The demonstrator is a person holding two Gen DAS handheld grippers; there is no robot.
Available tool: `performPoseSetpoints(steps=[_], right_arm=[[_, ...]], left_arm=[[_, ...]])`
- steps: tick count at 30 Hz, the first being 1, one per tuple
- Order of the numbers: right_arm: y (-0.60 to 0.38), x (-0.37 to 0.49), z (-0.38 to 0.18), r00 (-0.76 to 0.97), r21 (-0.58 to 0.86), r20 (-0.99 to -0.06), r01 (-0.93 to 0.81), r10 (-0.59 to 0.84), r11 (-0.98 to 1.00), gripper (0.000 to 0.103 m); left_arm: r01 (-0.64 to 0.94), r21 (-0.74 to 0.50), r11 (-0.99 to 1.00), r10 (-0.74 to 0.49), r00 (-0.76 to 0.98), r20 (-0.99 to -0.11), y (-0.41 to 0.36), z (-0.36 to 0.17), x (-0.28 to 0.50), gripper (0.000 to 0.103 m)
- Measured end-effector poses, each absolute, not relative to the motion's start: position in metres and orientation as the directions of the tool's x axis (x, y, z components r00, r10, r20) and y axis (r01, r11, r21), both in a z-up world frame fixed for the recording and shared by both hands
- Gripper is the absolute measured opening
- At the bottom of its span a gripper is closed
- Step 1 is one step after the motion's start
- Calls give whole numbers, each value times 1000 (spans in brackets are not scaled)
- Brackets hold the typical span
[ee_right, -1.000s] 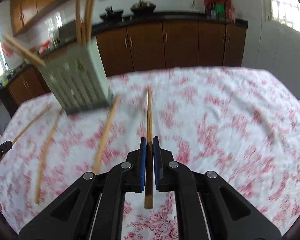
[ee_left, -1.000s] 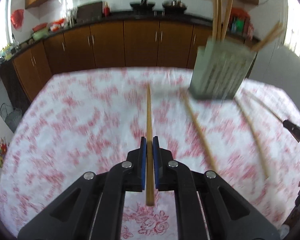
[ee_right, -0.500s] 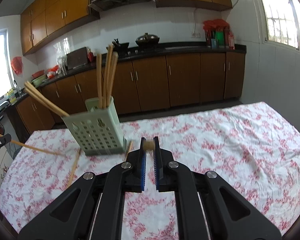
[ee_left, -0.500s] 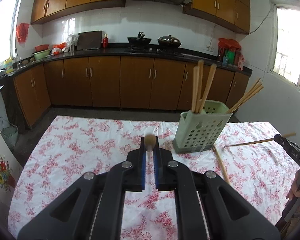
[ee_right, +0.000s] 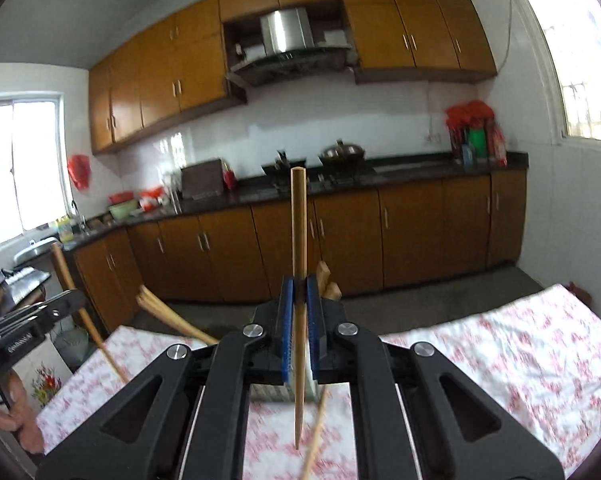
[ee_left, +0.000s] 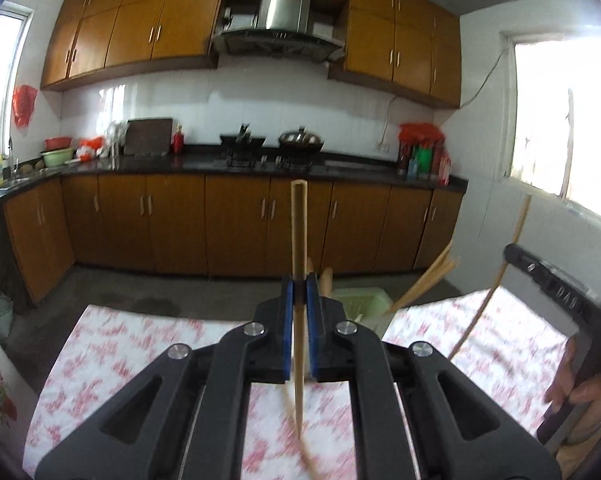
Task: Organize utensils
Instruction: 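Lift both held chopsticks upright and carry them above the green holder, then lower the chopsticks into the green holder and open both grippers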
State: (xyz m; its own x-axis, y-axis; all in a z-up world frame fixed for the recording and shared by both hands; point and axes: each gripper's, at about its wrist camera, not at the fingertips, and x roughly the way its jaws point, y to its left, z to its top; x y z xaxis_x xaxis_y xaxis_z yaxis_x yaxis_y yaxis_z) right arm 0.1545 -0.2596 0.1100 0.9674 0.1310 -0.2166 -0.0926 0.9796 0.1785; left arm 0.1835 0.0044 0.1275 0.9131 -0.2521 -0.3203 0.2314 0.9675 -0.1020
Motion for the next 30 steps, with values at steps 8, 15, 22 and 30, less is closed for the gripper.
performPoseSetpoints(steps=[8,15,22,30], right_arm=[[-246,173,142,996,171,-24,-85,90,982,8],[-250,214,121,998,208,-1,-59,60,976,8],[-243,230,90,993,218,-87,-62,83,974,8],[-239,216,91,988,207,-112,-82,107,975,35]], left_arm=[[211,-130,969,-225,969,-105,-31,179,208,8],[157,-150,976,-164,986,-33,-48,170,248,8],[160,-183,970,-183,976,-116,-57,132,285,8],[170,-188,967,-199,969,-147,-44,117,282,18]])
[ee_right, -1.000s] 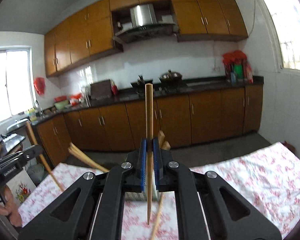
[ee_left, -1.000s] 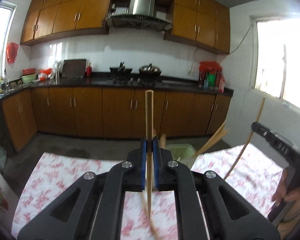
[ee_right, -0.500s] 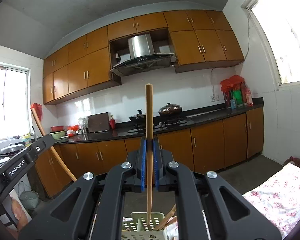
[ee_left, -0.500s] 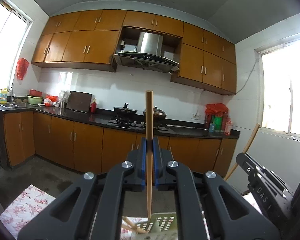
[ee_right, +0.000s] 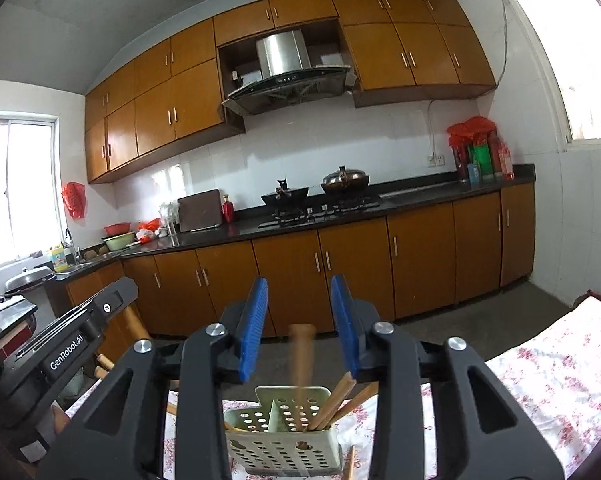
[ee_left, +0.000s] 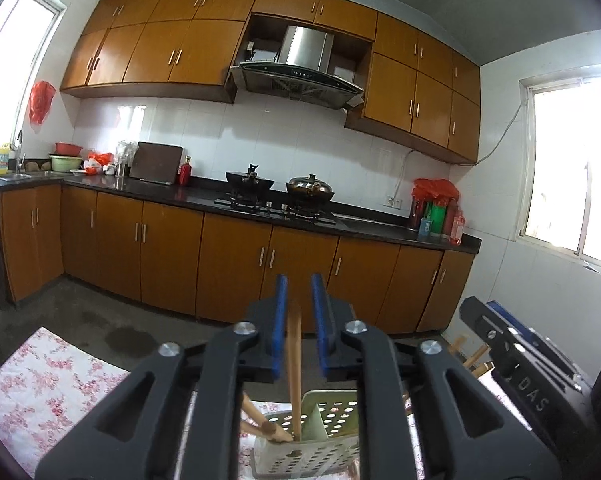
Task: Organize utensils
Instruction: 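Lower the chopsticks into the green holder and open both grippers, then grasp a chopstick with the right gripper while the left gripper grasps another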
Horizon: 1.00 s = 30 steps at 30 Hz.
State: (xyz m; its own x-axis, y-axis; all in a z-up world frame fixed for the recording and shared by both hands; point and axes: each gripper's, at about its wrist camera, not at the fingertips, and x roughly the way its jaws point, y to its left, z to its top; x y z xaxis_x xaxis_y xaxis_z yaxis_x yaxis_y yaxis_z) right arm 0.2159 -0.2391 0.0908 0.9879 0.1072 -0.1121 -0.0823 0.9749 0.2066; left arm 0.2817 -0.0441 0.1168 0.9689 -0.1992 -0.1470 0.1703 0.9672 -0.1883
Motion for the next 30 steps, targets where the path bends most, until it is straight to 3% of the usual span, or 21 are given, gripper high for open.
performPoseSetpoints(steps=[8,12,17,19,24,29,30], right_arm=[[-262,176,101,989,190,-144,-10,37,982,36],[-284,163,58,950,150,-310,71,-21,986,36],[-289,165,-37,779,183,-624,62,67,981,34],[-278,162,-64,721,206,-682,29,122,978,29],[-238,159,-90,657,206,-729,-54,190,977,29],[-218,174,-107,619,154,-769,-65,161,986,29],[-216,173,-111,613,151,-774,-60,156,987,23]], left_arm=[[144,-194,970,-176,971,-161,-8,123,231,31],[99,-178,979,-145,954,-264,23,89,202,45],[53,-160,986,-131,839,-528,47,3,197,44],[37,-157,987,-124,795,-594,48,-22,195,35],[41,-120,992,-111,736,-667,29,-54,189,33],[100,-115,988,-152,690,-707,7,-70,187,32],[107,-113,988,-155,681,-716,2,-72,188,32]])
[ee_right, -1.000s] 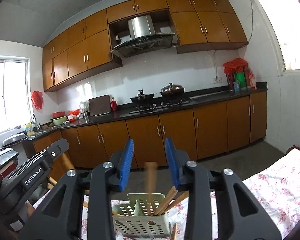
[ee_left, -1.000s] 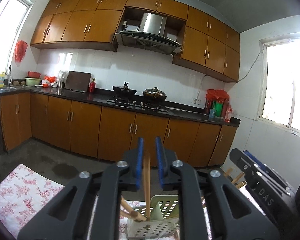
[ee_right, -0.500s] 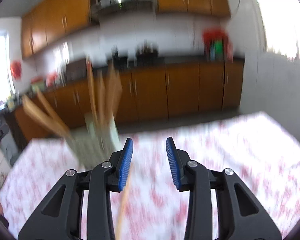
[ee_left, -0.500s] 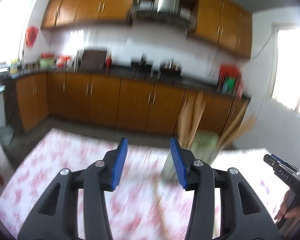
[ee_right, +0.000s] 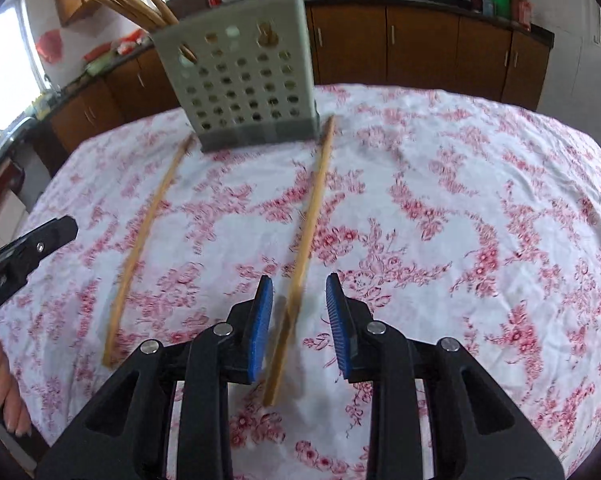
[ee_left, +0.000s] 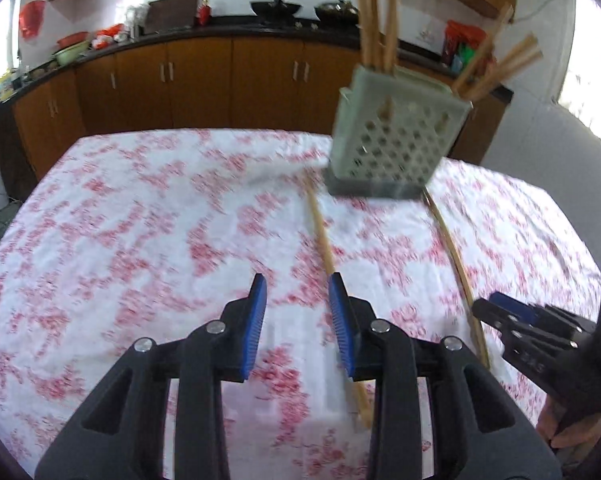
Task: Organize utensils
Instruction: 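Grasp a chopstick with the right gripper while the left gripper grasps another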
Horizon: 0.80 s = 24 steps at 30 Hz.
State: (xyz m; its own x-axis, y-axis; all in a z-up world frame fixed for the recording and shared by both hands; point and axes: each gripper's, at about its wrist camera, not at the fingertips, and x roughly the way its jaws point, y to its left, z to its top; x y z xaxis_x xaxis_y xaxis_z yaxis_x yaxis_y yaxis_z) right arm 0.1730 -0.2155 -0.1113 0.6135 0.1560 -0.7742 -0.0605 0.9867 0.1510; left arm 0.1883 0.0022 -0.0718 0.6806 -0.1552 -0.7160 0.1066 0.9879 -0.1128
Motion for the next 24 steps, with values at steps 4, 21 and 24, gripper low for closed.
performPoseSetpoints(steps=[4,21,24], right_arm=[[-227,175,-113,623,125,-773,-33,118,992,8],[-267,183,-114,645,109,-763,47,53,993,8],[-275,196,-113,653,90,-757,72,21,993,8]], left_arm=[[143,-121,982,-184,632,-752,-15,-87,192,31],[62,-39,997,-69,600,-797,0,-115,231,8],[19,-34,999,-39,608,-793,25,-116,245,8]])
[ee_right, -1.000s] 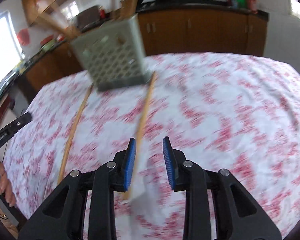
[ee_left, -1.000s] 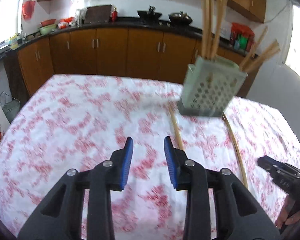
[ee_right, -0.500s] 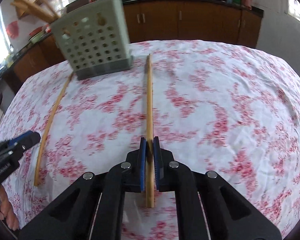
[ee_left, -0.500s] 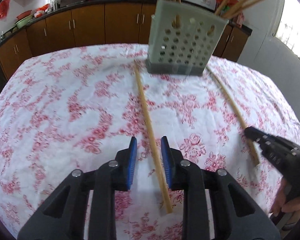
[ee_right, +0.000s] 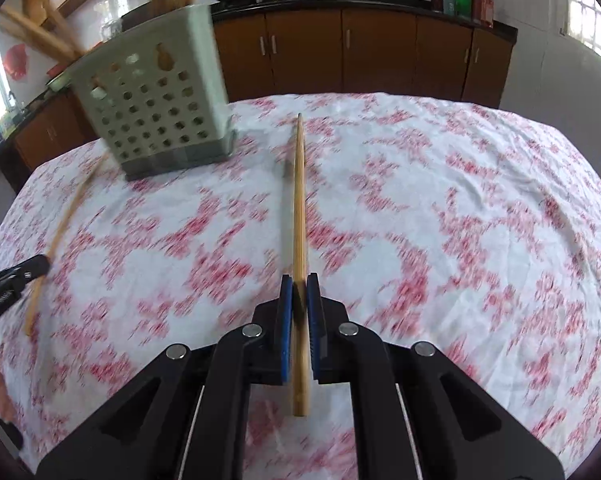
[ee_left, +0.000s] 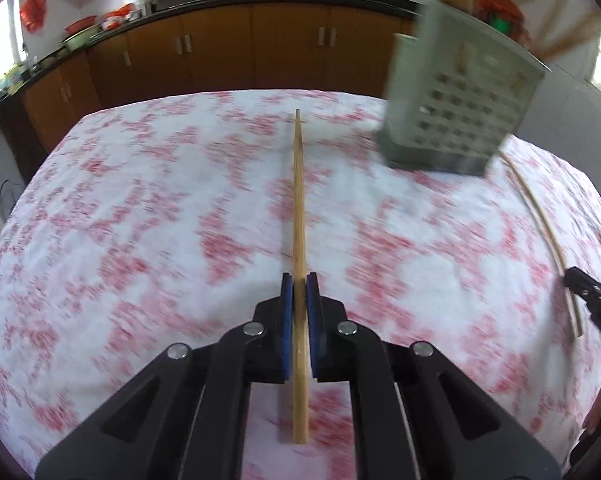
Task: Organize utensils
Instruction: 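Grasp a chopstick with the right gripper while the left gripper grasps another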
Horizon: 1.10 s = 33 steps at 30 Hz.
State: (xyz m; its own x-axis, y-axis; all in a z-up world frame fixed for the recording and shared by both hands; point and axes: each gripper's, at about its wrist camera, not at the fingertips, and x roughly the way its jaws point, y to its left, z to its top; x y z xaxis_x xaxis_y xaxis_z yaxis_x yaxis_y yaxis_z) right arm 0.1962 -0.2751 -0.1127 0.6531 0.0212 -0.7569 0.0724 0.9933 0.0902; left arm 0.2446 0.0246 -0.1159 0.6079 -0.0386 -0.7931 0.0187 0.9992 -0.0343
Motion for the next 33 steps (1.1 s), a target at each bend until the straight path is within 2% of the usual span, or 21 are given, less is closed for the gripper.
performPoseSetpoints(steps=[7,33], right_arm=[[-287,214,-116,653,58,-757,90,-15,994,9],[-286,210,-115,659,44,-752,83,-21,996,9]], left_arm=[[13,-13,1000,-18,628,-778,44,-116,254,12],[6,-64,998,-54,629,-776,49,-115,253,12]])
